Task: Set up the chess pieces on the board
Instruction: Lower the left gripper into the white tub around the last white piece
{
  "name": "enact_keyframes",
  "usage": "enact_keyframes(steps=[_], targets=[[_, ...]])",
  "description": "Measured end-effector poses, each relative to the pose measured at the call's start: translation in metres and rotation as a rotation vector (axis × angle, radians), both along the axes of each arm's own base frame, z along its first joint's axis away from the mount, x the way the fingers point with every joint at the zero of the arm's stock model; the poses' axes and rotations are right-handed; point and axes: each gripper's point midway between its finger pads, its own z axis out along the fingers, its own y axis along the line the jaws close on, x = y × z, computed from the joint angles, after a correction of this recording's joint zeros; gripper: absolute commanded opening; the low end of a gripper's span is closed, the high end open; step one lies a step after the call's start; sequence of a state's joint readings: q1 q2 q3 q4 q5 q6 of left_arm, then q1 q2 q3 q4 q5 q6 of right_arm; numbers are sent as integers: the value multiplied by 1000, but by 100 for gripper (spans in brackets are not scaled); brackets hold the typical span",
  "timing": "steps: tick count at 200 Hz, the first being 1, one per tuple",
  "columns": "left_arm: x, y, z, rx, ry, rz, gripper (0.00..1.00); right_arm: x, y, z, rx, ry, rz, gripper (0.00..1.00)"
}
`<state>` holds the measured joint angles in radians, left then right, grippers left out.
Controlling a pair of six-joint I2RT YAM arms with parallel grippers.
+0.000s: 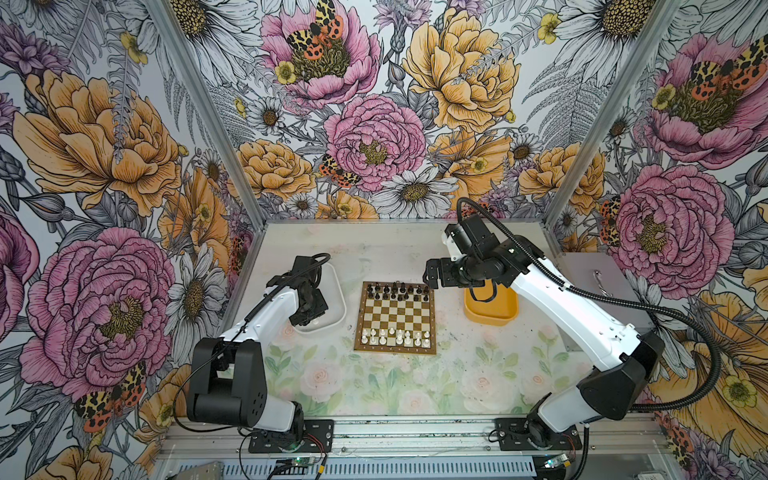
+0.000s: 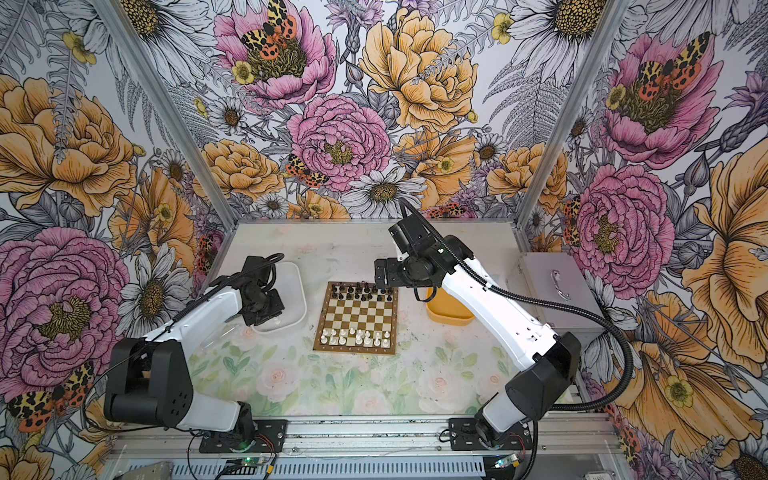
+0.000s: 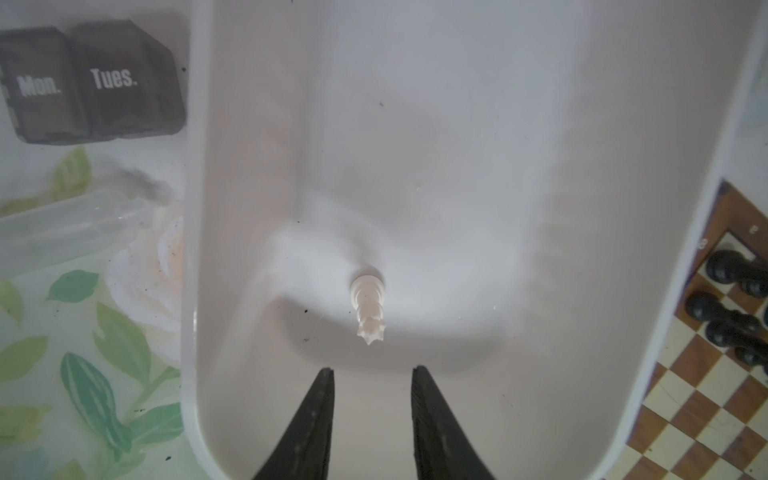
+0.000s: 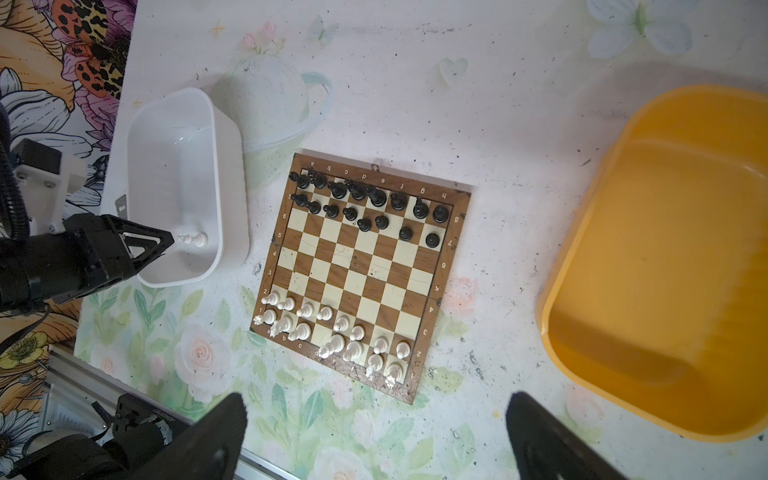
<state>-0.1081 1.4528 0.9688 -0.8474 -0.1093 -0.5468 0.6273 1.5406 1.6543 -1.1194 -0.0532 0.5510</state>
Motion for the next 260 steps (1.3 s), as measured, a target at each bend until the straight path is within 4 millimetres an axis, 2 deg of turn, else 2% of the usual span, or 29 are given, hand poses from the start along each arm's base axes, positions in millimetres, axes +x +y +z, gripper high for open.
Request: enact_keyframes(steps=[186, 260], targets=[[6, 0, -21, 3, 48, -27, 31, 2, -2, 0, 0, 0, -8, 100], [9, 2, -22, 3, 47, -22, 28, 4, -6, 0, 0, 0, -19, 100]])
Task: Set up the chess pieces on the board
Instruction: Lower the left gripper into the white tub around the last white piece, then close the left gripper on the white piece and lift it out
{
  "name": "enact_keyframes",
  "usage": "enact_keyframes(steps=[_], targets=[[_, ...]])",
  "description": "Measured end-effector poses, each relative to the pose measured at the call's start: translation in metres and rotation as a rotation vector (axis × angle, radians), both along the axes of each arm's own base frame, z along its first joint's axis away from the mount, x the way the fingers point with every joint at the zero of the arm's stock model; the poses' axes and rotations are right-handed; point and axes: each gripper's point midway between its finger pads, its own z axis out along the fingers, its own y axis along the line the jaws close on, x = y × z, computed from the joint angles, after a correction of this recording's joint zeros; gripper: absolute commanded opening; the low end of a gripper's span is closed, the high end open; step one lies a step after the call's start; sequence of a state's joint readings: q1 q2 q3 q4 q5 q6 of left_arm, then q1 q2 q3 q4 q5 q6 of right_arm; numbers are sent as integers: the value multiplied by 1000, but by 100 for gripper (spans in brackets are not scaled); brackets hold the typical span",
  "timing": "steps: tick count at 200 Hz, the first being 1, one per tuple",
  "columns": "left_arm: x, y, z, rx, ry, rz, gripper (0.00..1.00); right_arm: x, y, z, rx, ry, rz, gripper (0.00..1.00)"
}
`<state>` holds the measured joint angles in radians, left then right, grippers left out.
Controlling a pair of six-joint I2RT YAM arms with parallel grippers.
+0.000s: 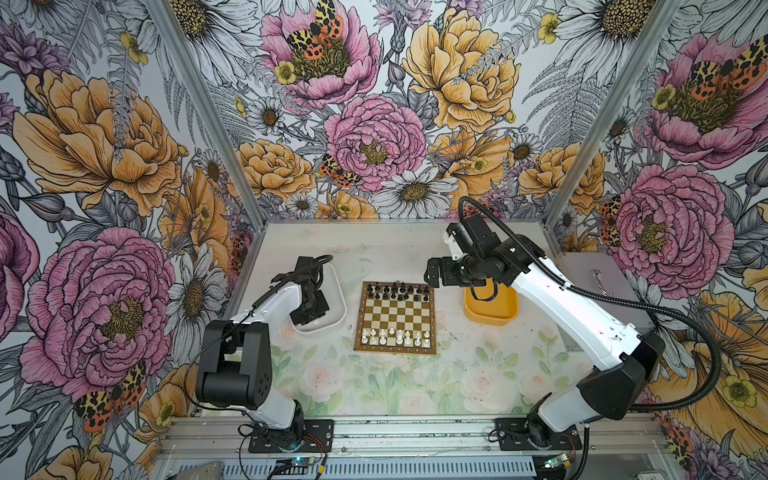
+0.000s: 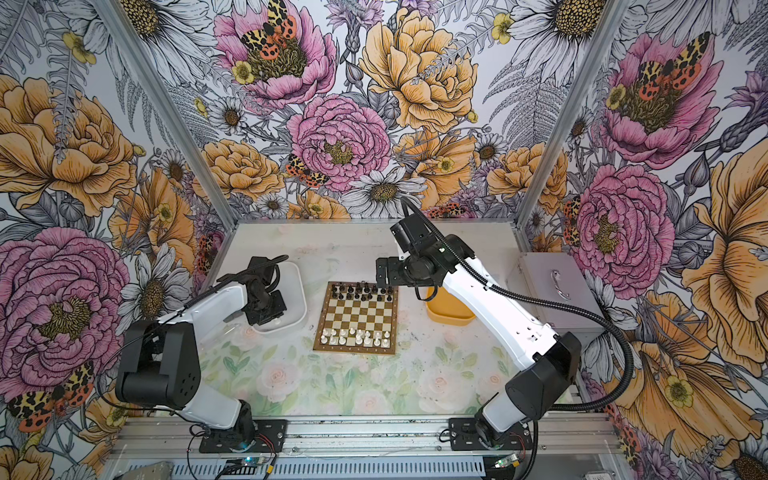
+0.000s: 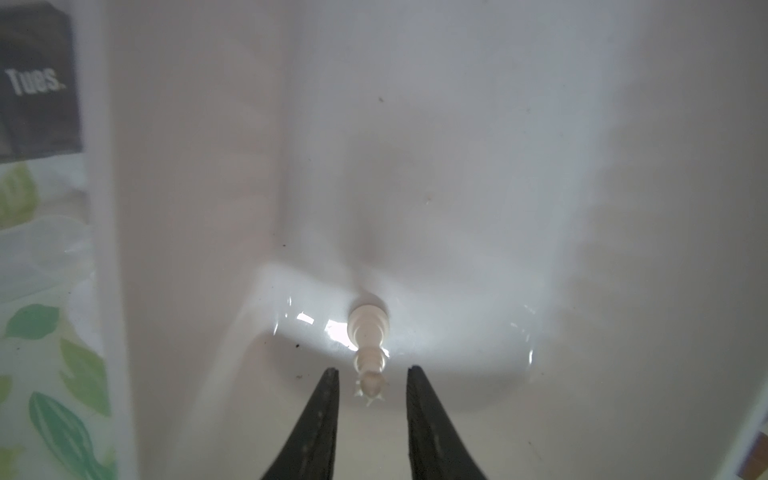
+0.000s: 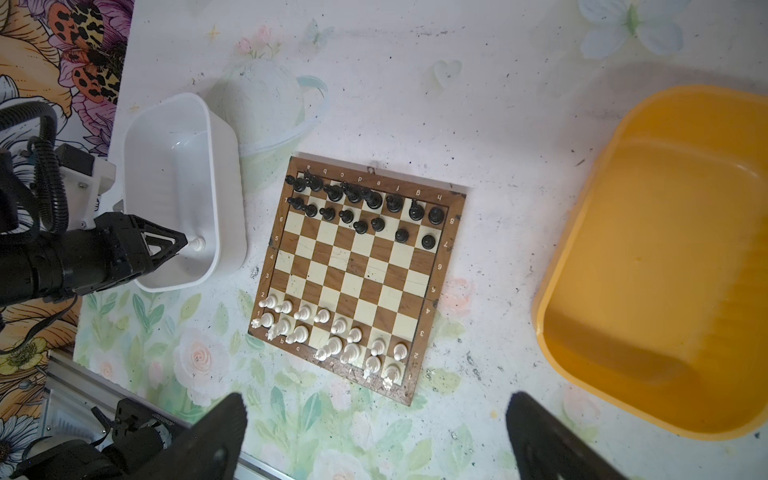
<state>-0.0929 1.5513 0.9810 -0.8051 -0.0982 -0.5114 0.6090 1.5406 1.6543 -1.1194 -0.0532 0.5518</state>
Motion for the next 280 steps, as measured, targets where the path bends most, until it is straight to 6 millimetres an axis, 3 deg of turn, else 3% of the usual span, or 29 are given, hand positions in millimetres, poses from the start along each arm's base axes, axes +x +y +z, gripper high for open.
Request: enact_keyframes(steps=[280], targets=[[3, 3, -4, 6, 17, -25, 13, 4, -3, -2, -3, 6, -14, 100]])
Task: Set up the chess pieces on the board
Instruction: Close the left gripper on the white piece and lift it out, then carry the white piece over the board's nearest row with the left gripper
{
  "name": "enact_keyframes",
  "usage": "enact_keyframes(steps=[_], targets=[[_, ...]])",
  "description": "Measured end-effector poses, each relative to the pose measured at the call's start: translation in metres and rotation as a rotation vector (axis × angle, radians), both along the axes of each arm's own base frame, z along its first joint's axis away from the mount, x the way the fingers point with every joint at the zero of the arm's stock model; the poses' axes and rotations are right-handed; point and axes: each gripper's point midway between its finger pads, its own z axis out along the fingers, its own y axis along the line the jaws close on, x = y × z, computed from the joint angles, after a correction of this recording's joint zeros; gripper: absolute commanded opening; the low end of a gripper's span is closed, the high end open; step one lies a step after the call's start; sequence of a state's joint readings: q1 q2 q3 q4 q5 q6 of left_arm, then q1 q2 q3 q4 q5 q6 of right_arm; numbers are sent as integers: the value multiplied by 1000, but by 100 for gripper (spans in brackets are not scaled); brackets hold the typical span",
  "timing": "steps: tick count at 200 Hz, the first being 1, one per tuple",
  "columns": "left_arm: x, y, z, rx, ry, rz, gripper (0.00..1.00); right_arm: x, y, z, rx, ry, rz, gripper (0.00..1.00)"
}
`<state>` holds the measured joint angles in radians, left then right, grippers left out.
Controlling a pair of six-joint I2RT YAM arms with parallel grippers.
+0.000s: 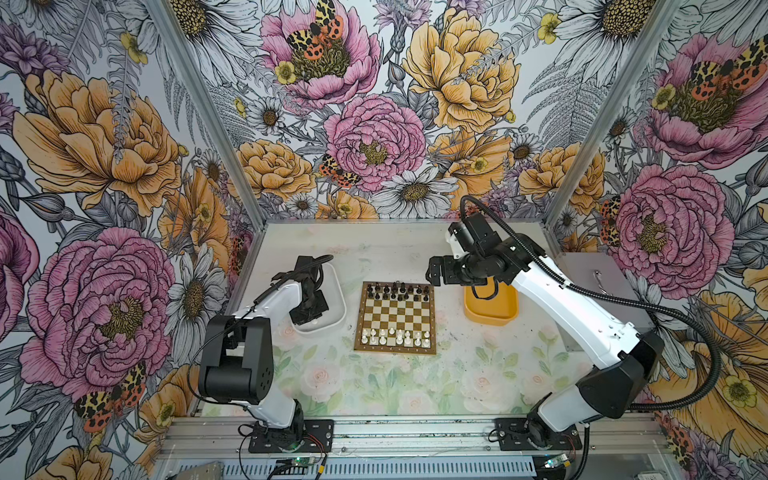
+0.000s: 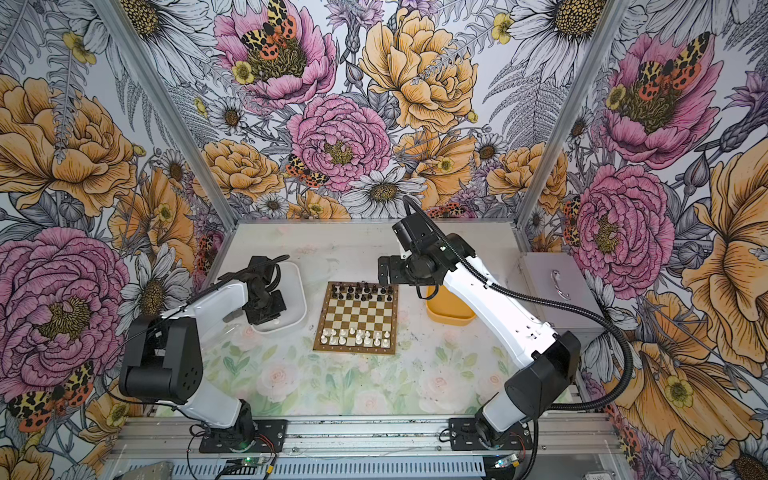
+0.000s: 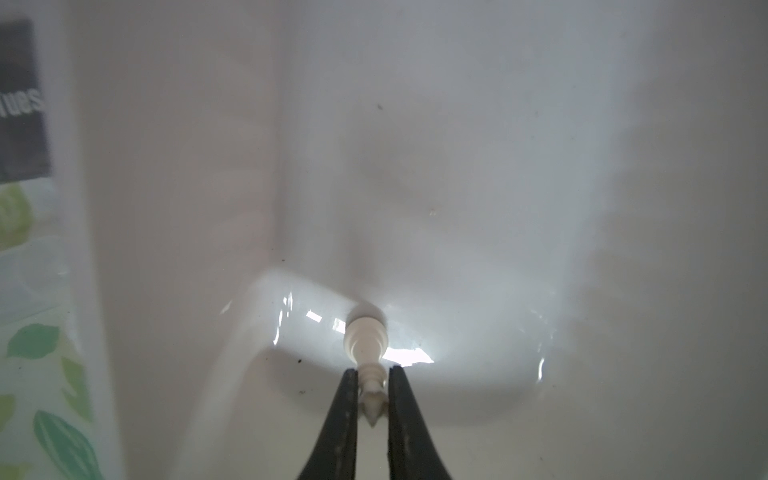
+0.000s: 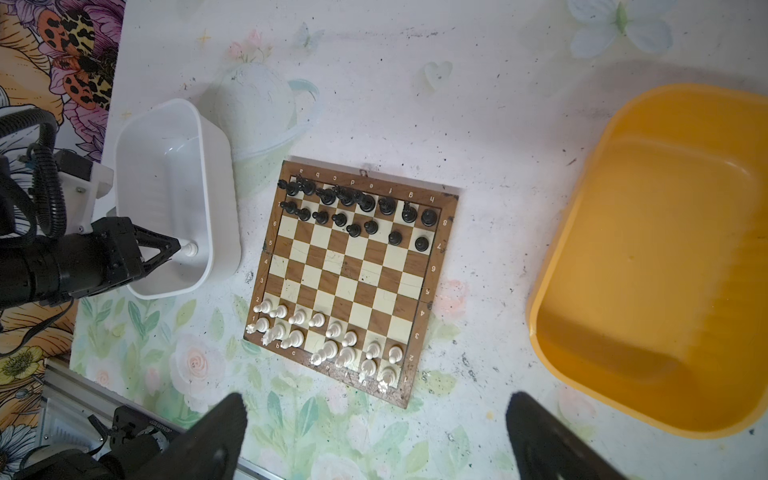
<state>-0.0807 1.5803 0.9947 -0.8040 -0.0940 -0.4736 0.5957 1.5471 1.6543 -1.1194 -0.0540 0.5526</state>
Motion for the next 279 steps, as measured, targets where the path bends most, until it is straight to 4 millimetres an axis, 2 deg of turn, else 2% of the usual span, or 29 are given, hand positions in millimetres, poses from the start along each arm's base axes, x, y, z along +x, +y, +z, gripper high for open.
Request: enact_keyframes(steps=[29, 69, 97, 121, 180, 208, 240, 279], targets=[[5, -2, 11, -9, -29, -4, 13, 0, 1, 0, 2, 2, 2, 100], [12, -14, 47, -21, -120, -40, 13, 0, 1, 0, 3, 2, 2, 100], [6, -30, 68, -36, -162, -78, 13, -2, 1, 1, 4, 0, 6, 100], [-8, -50, 82, -56, -182, -116, 14, -7, 1, 6, 15, -12, 14, 100], [-47, -118, 115, -139, -237, -237, 14, -42, -16, 12, 36, -36, 26, 100], [-68, -148, 121, -171, -243, -286, 15, -57, -25, 15, 50, -50, 27, 100], [-87, -174, 119, -175, -240, -321, 15, -73, -35, 15, 66, -60, 21, 100], [-101, -197, 100, -128, -198, -357, 14, -88, -43, 15, 78, -61, 20, 100]])
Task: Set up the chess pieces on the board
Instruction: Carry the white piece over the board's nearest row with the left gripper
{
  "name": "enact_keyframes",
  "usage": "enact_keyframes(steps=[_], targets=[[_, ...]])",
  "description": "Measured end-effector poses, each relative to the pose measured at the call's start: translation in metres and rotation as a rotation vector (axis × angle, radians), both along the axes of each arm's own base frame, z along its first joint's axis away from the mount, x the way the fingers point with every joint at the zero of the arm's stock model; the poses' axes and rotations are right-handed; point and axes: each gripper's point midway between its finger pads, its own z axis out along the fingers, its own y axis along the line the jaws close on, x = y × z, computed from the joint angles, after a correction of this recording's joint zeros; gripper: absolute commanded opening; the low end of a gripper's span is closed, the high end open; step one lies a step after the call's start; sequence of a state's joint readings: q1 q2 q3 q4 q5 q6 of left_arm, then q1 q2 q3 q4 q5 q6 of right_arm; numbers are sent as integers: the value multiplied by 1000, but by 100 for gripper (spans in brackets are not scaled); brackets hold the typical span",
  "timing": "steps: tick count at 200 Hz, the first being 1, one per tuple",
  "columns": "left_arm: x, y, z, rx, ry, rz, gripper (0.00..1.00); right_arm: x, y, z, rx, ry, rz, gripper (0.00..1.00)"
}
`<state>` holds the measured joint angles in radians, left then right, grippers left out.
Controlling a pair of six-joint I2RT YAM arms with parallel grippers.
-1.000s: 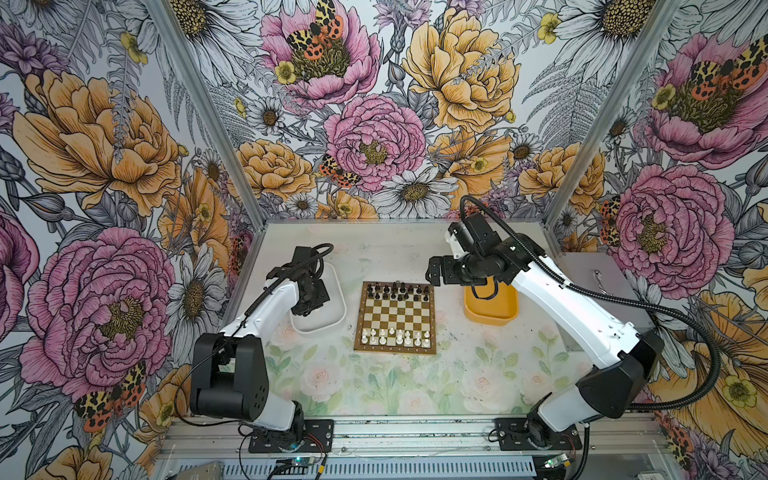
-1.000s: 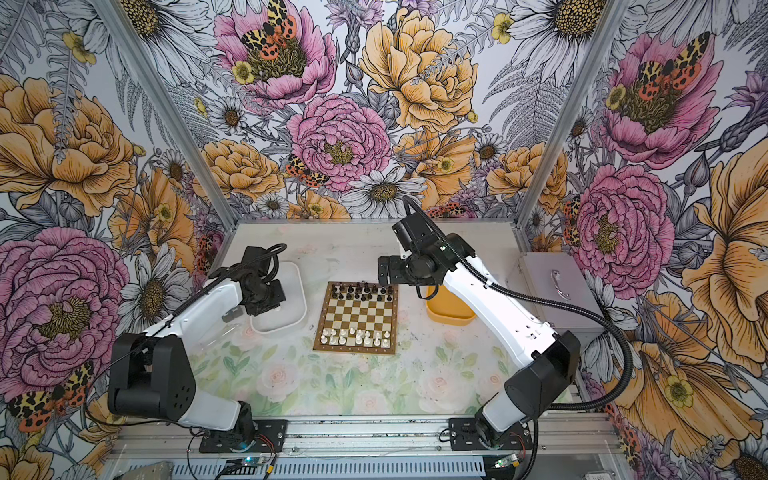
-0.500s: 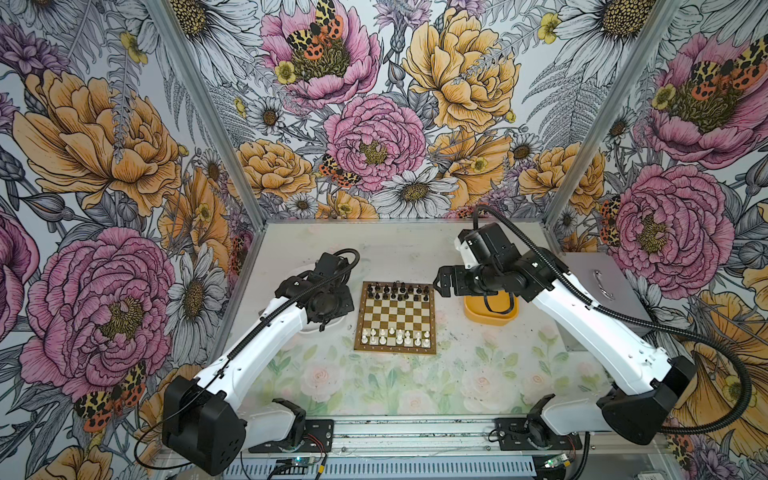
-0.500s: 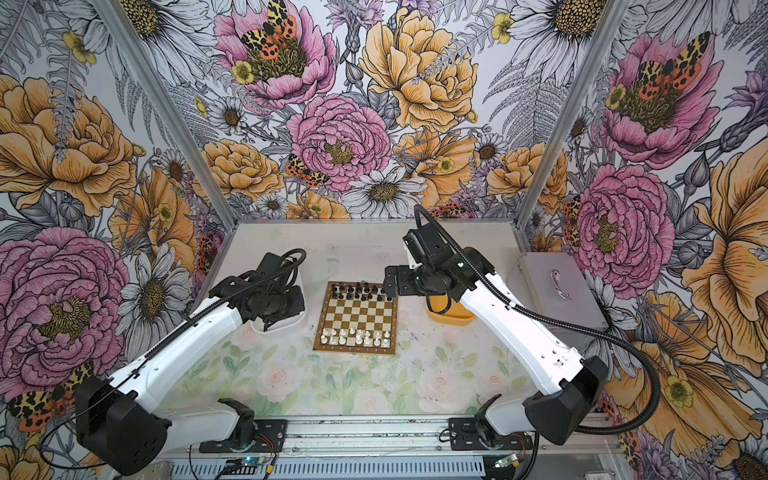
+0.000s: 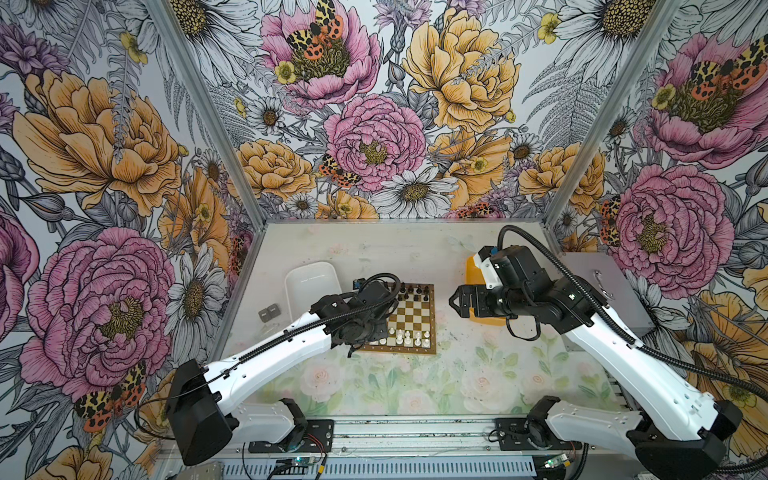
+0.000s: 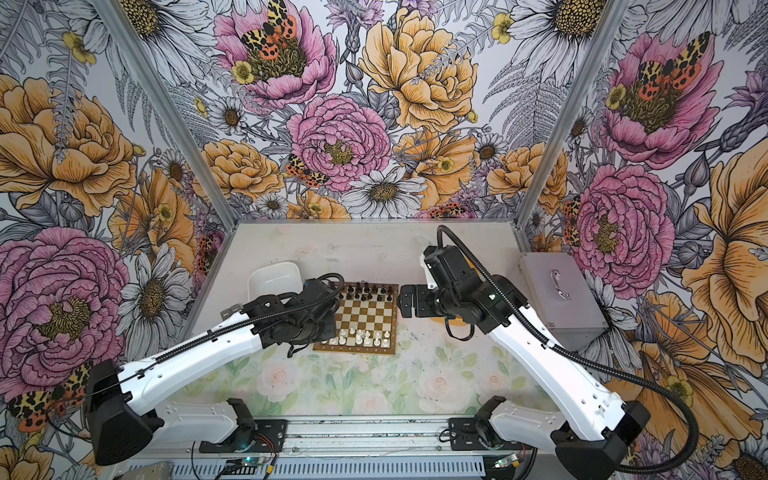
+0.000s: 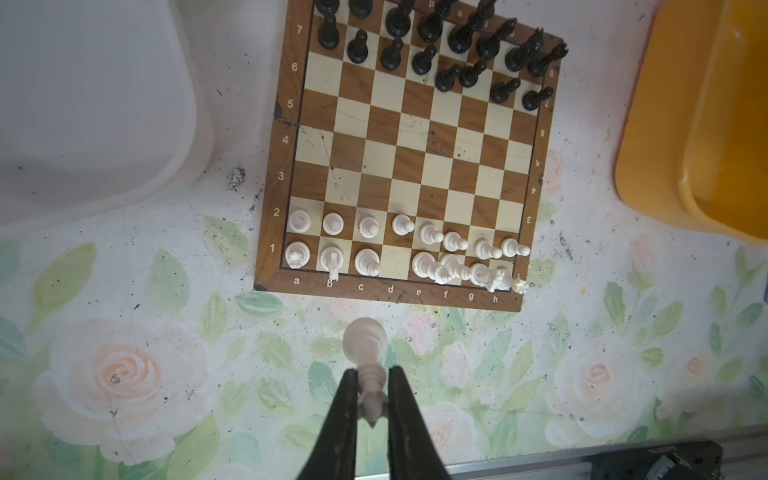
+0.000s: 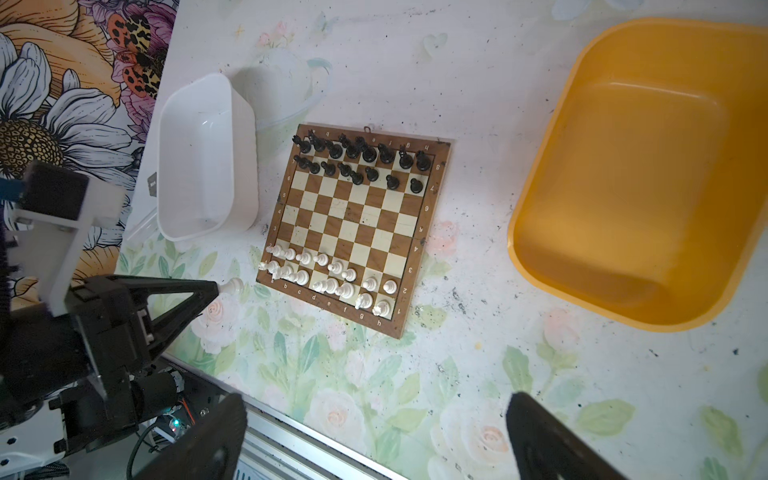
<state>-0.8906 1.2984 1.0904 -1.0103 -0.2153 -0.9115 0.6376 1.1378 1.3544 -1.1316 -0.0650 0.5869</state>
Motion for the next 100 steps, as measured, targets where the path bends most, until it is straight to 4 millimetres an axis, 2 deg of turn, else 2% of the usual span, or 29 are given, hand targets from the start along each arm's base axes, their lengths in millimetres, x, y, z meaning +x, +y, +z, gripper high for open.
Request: enact_keyframes(steps=[34, 100], targets=[[-2, -8, -21, 55, 36, -13, 14, -8, -6, 5, 6, -8, 0, 100], [6, -20, -40, 67, 48, -13, 13, -16, -14, 7, 0, -10, -13, 100]])
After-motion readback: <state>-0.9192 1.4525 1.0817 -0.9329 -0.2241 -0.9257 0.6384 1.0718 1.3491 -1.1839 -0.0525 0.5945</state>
